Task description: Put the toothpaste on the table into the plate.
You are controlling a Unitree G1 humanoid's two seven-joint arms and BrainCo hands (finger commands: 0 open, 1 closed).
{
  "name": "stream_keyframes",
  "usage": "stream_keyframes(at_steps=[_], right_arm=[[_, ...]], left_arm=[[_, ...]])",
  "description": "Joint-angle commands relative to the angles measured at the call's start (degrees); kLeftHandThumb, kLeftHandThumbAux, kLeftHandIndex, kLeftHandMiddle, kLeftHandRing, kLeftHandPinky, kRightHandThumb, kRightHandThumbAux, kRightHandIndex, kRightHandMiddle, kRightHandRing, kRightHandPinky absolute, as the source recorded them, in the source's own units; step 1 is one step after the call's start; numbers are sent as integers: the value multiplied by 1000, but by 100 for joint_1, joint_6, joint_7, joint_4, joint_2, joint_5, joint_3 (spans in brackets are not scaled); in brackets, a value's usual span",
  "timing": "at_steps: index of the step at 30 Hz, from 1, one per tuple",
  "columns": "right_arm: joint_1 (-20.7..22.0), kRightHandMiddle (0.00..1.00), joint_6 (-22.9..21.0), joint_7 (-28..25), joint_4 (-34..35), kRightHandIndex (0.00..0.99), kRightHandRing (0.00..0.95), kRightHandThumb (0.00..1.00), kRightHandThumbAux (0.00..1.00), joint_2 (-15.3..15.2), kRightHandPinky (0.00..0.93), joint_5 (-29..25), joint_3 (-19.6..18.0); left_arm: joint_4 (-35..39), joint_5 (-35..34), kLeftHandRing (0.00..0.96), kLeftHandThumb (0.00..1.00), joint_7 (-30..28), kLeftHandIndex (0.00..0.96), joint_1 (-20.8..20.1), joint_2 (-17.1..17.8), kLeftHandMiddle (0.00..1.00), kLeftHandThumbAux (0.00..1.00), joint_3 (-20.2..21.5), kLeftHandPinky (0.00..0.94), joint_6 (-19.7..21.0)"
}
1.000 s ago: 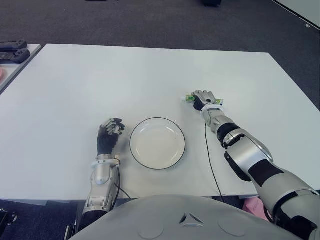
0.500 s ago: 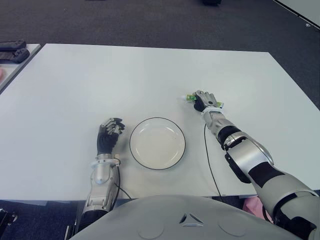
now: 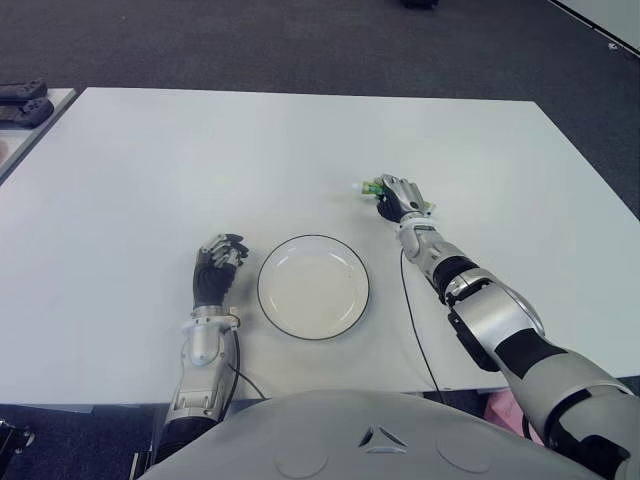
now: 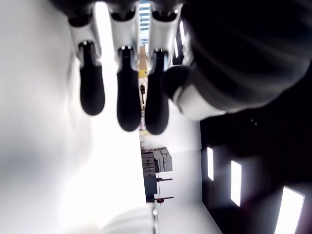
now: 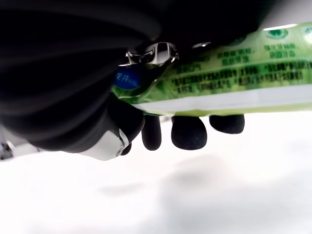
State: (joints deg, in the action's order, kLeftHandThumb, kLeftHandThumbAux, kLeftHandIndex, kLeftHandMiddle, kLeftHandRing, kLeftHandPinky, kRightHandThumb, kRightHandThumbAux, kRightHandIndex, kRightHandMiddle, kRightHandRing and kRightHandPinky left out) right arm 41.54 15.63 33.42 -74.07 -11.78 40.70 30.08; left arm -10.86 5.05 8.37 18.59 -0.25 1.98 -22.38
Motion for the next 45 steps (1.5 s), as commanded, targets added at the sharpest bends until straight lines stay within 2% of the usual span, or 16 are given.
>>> stream_keyframes(at_steps=[1, 5, 12, 21, 26, 32, 38, 40, 45], right_arm=[[-73, 554, 437, 281, 293, 408, 856, 844, 679, 1, 863, -68, -46], [-211, 552, 892, 581, 466, 408, 859, 845, 679, -83, 867, -43, -25], [-764, 551, 1711, 1060, 1296, 407, 865, 845, 679, -200, 868, 57, 55], [-1401, 551, 2547, 793, 2363, 405, 869, 845, 679, -313, 871, 84, 134], [-1687, 551, 2819, 697, 2736, 406, 869, 846, 679, -382, 872, 261, 248], [-1878, 552, 3209, 1032, 3073, 409, 877, 847, 678, -517, 886, 918, 604], [-2027, 551, 3211, 1331, 3518, 415, 890, 848, 676, -836, 898, 1877, 1149], [-2010, 551, 3167, 1335, 3622, 417, 891, 848, 675, -945, 896, 2130, 1317], [-1835, 555, 3189, 878, 3795, 422, 888, 848, 674, -1161, 887, 2427, 1597]], left_arm=[[-273, -4, 535, 704, 17, 430, 53, -13, 535, 722, 39, 531, 129], [-292, 23, 536, 705, 48, 430, 28, -17, 534, 722, 44, 537, 140], [-249, 57, 537, 705, 64, 430, 25, -21, 534, 722, 38, 529, 182], [-241, 90, 536, 704, 77, 429, 1, -20, 534, 723, 24, 528, 244], [-224, 104, 536, 703, 62, 429, 8, -12, 535, 722, 18, 527, 271], [-232, 91, 533, 704, 50, 430, 7, -12, 534, 721, 22, 527, 224], [-253, 98, 531, 705, 50, 429, 1, 1, 532, 722, 27, 527, 220], [-259, 91, 532, 705, 44, 429, -2, 2, 532, 722, 27, 529, 220], [-254, 75, 536, 705, 39, 430, -8, -11, 534, 721, 25, 533, 247]])
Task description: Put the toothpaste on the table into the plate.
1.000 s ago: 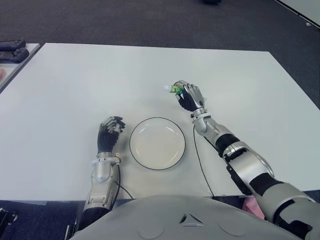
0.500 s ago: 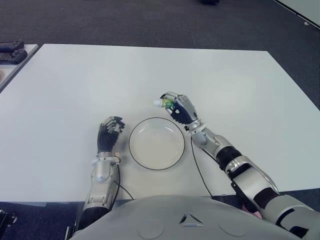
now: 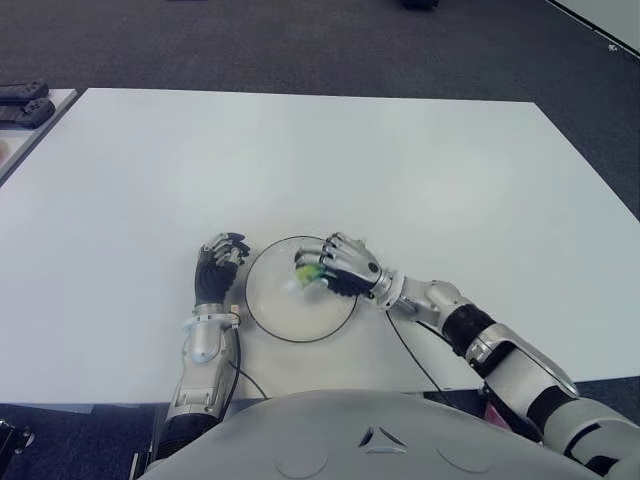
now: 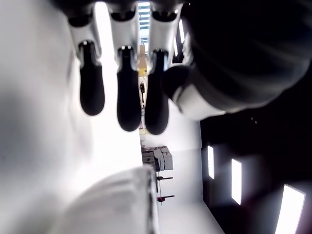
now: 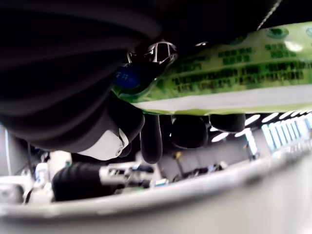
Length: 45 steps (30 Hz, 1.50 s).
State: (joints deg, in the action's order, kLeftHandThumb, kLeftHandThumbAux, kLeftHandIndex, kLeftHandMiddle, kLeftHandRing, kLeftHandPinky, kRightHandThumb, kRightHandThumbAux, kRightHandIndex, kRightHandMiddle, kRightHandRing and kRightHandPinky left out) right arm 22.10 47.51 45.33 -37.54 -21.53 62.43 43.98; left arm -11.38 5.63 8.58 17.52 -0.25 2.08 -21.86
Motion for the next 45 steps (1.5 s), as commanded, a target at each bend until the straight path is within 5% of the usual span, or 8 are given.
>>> stream_keyframes(at_steps=[1, 18, 20, 22, 26, 30, 35, 45], right_arm=[[144, 555, 0, -436, 192, 422, 888, 848, 674, -229, 886, 305, 255], [101, 578, -400, -1951, 632, 423, 870, 845, 675, -440, 863, 306, 495], [112, 583, -342, -2088, 588, 418, 826, 842, 677, -440, 810, 187, 485], [123, 540, -312, -2207, 568, 413, 681, 836, 680, -451, 669, 99, 476], [142, 338, -382, -2436, 649, 268, 374, 482, 657, -511, 390, 50, 463], [77, 213, -522, -2650, 779, 160, 230, 319, 648, -545, 248, -11, 402], [-11, 142, -681, -2592, 919, 109, 154, 260, 664, -566, 193, 36, 327], [-28, 105, -869, -2272, 1003, 111, 114, 381, 694, -580, 178, 252, 343]], left_arm=[[-202, 12, 536, 705, 16, 430, 98, -14, 535, 721, 16, 533, 199], [-225, -27, 539, 705, 0, 430, 106, -20, 540, 720, 22, 524, 112], [-236, -25, 538, 704, 1, 430, 107, -19, 539, 721, 22, 529, 82], [-256, -24, 536, 704, 1, 430, 106, -17, 537, 721, 22, 530, 45], [-296, -17, 539, 704, 9, 430, 96, -15, 538, 721, 24, 540, 3], [-306, -19, 540, 704, 2, 430, 91, -14, 538, 721, 23, 537, 11], [-305, -20, 541, 703, 4, 430, 82, -17, 539, 720, 22, 538, 42], [-325, 26, 544, 705, 50, 430, 66, -22, 541, 720, 21, 546, 41]])
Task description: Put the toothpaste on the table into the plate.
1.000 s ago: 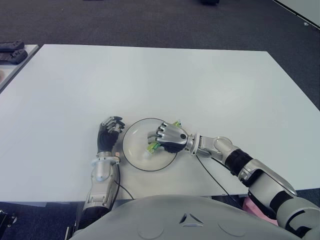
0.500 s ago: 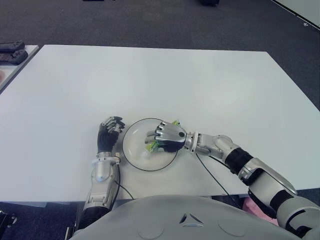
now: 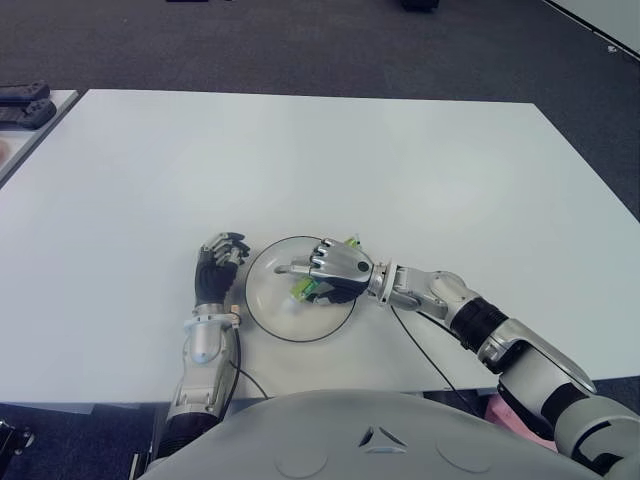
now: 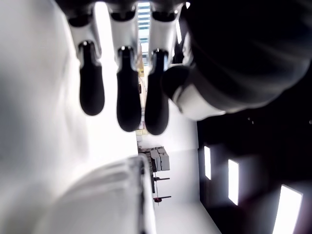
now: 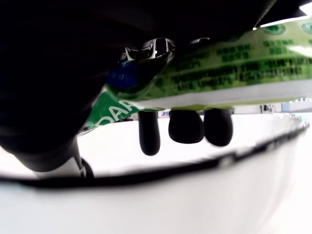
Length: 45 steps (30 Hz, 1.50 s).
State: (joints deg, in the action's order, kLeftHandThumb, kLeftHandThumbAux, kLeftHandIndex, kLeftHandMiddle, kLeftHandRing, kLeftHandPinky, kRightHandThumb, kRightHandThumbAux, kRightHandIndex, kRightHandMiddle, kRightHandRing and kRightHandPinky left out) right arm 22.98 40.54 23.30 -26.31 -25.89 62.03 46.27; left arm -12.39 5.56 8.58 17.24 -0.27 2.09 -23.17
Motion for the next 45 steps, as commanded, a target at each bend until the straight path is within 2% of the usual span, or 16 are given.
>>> stream_keyframes(at_steps=[1, 8, 12, 14, 18, 21, 23, 29, 35, 39, 45], right_arm=[[-112, 103, -177, -48, -124, 110, 112, 392, 695, -144, 178, 306, 115], [-151, 57, -261, -61, 9, 87, 81, 518, 697, -155, 182, 235, 4], [-184, 16, -199, -147, 247, 62, 42, 540, 672, -251, 179, 76, -107], [-216, 8, -149, -298, 446, 32, 21, 525, 639, -331, 186, -70, -199], [-360, 1, -105, -931, 985, 6, 4, 490, 569, -491, 180, -561, -451], [-492, 0, -166, -1391, 1271, 2, 1, 398, 454, -530, 75, -867, -587], [-592, 0, -239, -1585, 1361, 0, 0, 356, 417, -521, 38, -1007, -679], [-846, 0, -259, -1927, 1512, 0, 0, 238, 378, -506, 3, -1472, -972], [-1019, 0, -91, -1741, 1303, 0, 0, 139, 377, -416, 0, -1758, -1257], [-1112, 0, -51, -1451, 1274, 0, 0, 90, 368, -361, 0, -1696, -1440], [-1231, 0, -53, -1031, 1235, 0, 0, 71, 341, -331, 0, -1529, -1631]], left_arm=[[-229, 37, 544, 705, 53, 430, 92, -19, 541, 721, 20, 546, 167], [-244, 52, 549, 706, 77, 431, 82, -28, 543, 721, 24, 554, 151], [-245, 48, 551, 706, 73, 431, 82, -24, 544, 721, 20, 550, 155], [-245, 45, 549, 706, 69, 431, 83, -23, 543, 720, 19, 543, 157], [-248, 42, 546, 706, 66, 430, 82, -22, 541, 721, 21, 534, 170], [-246, 49, 542, 706, 78, 430, 83, -24, 539, 721, 24, 534, 187], [-234, 59, 542, 706, 86, 430, 87, -26, 539, 721, 23, 538, 198], [-194, 68, 537, 706, 91, 430, 102, -27, 536, 721, 21, 530, 253], [-190, 83, 536, 706, 108, 430, 108, -24, 535, 722, 16, 543, 258], [-180, 90, 534, 705, 102, 429, 106, -16, 532, 723, 12, 538, 294], [-174, 86, 536, 705, 82, 429, 94, -7, 531, 723, 5, 539, 333]])
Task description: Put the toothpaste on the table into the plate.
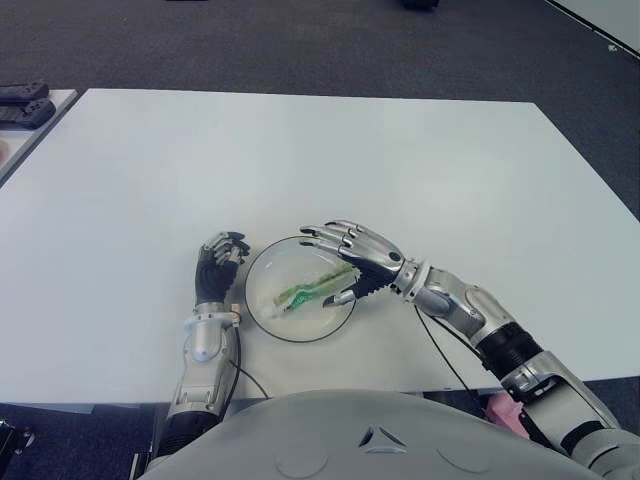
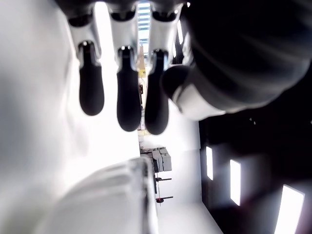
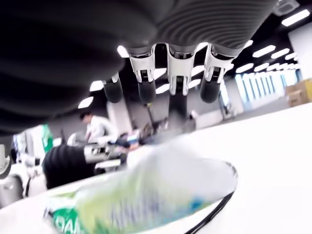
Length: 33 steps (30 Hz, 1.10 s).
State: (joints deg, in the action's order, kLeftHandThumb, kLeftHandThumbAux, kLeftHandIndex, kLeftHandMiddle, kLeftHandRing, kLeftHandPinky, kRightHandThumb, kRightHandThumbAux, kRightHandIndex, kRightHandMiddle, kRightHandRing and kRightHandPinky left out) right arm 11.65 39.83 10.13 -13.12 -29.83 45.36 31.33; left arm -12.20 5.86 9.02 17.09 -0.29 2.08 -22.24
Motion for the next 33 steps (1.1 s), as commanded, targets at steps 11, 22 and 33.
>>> stream_keyframes(at_steps=[11, 22, 33], right_arm=[[-240, 0, 54, 654, -190, 0, 0, 84, 295, 161, 0, 67, -347], [-463, 0, 47, 534, -144, 0, 0, 74, 317, 307, 0, -488, -671], [-926, 62, 244, 858, -480, 39, 77, 197, 619, 1293, 197, -1984, -1315]], left_arm=[[-232, 47, 527, 705, 30, 429, 76, 1, 523, 724, 7, 537, 197], [-223, 61, 528, 704, 30, 428, 76, 1, 523, 724, 1, 534, 205], [-269, -14, 521, 705, -16, 429, 77, 15, 520, 723, 25, 523, 110]])
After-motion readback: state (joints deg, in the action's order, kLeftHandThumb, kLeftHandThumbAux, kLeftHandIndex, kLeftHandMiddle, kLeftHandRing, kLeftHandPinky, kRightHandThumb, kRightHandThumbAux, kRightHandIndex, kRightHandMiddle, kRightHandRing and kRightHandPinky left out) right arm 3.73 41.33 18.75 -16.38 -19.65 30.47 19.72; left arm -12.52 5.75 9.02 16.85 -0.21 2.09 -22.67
